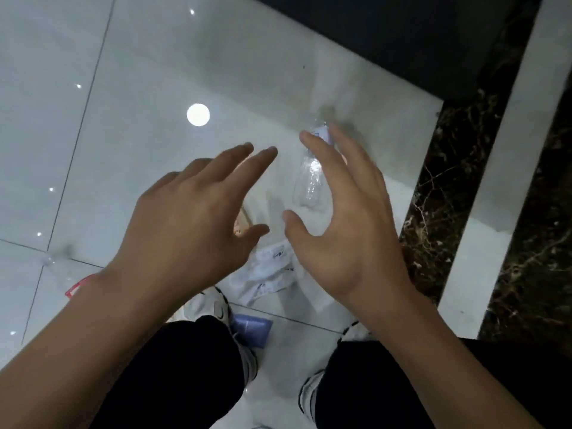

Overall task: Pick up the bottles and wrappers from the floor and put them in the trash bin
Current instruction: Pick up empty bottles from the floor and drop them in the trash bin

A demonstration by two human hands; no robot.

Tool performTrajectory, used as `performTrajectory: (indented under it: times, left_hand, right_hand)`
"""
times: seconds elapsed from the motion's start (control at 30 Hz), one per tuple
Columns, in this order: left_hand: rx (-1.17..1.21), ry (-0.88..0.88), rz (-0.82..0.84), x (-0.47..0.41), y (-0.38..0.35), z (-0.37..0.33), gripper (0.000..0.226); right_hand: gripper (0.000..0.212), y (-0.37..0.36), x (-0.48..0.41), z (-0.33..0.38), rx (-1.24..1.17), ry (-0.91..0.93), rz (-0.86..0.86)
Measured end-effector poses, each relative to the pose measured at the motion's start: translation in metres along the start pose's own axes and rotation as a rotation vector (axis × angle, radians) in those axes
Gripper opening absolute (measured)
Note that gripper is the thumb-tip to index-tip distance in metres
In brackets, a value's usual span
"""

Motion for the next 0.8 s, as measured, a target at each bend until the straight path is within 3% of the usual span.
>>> performTrajectory:
  times: [0.17,0.3,0.47,0.63,0.8]
  left_hand:
    - [0.017,-0.008,-0.005,-0.046,0.006,0.019,0.097]
    - [-0.068,-0.044,-0.058,-0.036,0.001,0.020,0.097]
    - [-0.033,-0.073,-0.117,0.008,0.017,-0.002,0.093]
    - [-0.043,-0.046,-0.262,0.030,0.029,-0.010,0.090]
    - [-0.064,0.027,-0.255,0.025,0.031,0.007,0.091]
  right_hand:
    - [0.091,-0.008,-0.041,-0.015,0.200,0.033,0.091]
    - [0.089,-0.031,-0.087,-0.040,0.316,0.055,0.090]
    - [0.094,-0.076,-0.104,-0.097,0.146,-0.257,0.182]
    - [0.099,-0.126,-0.100,-0.148,0.153,-0.493,0.184]
    - [0.095,-0.149,-0.103,-0.171,0.107,-0.489,0.157]
Point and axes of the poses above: each hand's wrist, its own x-axis away from the middle knuckle, its own y-axis out of the back of the hand, z = x × y, the point moved 1 cm from there along -x, towards the middle knuckle, and after that the axes turned 10 degrees about y, right-handed, at the moved point
